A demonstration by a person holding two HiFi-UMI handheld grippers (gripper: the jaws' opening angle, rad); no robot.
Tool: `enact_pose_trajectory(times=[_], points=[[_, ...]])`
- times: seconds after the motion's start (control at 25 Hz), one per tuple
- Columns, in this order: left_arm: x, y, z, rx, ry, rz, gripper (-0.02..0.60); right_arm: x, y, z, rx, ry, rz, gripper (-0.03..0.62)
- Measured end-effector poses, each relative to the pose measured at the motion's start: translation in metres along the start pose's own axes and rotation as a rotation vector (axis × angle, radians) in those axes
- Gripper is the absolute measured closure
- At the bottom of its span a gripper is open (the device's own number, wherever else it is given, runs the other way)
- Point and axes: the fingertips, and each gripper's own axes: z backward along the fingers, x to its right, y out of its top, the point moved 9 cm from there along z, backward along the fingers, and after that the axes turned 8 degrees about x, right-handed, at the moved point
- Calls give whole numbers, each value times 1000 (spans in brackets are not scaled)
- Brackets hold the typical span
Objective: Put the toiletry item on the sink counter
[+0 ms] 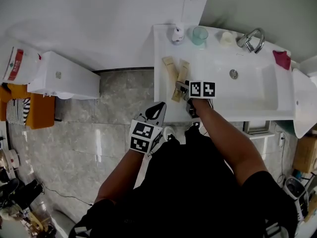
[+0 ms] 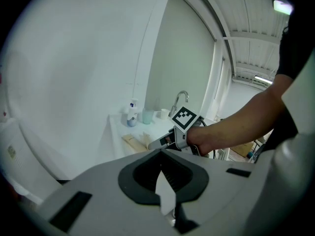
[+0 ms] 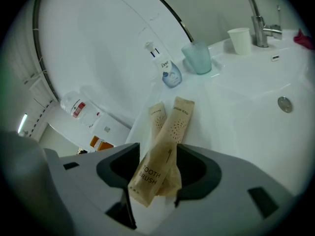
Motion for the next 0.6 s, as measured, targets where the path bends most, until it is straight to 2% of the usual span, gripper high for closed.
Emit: enact_pose_trajectory(times=[0.36,0.52,0.6], points=[[5,2,-3,9,17,23,578,4,-4,-11,-76,-20,14,390],[4,3,-1,18,19,26,578,6,-5,-10,-77,-31,-2,441],[2,4,1,19,20,25,578,5,-6,-8,-70,-36,-7,492]])
